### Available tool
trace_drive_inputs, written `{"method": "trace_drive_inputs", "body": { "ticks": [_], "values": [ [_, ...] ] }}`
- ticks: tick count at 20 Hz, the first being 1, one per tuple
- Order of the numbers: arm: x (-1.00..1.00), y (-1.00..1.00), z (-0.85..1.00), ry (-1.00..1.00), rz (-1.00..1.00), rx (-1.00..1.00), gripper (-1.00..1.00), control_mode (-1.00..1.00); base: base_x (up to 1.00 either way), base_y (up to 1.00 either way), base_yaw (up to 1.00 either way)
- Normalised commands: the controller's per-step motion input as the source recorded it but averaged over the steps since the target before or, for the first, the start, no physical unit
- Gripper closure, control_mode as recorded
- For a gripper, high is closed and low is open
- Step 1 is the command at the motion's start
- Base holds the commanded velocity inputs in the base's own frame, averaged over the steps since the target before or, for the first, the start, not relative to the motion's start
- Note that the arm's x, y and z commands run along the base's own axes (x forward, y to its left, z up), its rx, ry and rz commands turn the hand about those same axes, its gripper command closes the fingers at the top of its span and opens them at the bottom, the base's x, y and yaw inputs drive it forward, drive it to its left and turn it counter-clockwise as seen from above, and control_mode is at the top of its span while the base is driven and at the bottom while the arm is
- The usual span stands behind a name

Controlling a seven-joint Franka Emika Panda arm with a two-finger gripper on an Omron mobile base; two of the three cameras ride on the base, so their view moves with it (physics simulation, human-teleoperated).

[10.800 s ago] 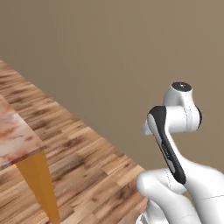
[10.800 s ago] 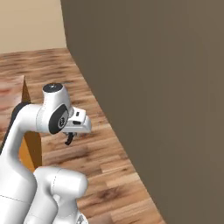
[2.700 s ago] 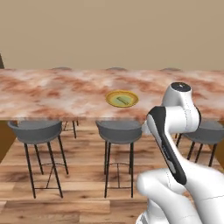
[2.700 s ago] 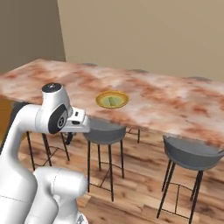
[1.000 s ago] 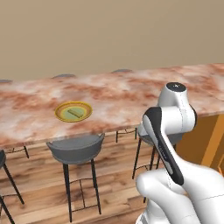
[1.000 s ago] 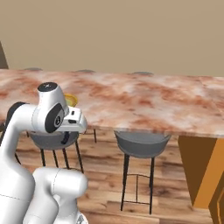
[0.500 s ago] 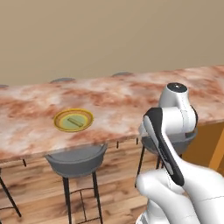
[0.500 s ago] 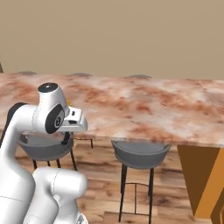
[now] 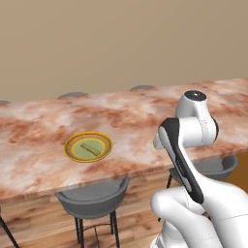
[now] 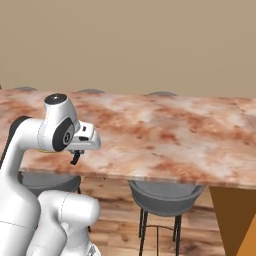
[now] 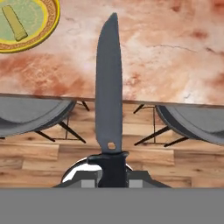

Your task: Retrieve the butter from the fridge and place it on a plate on the dining table. Then retrieve the butter knife by the fridge and place it near the plate.

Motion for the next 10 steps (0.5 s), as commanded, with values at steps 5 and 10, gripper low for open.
{"method": "trace_drive_inputs", "body": {
  "ticks": [5,10],
  "values": [
    [0.0,0.0,0.0,0.0,0.0,0.0,1.0,1.0,0.31,0.42,0.0],
    [0.0,0.0,0.0,0.0,0.0,0.0,1.0,1.0,0.4,0.44,0.0]
  ]
}}
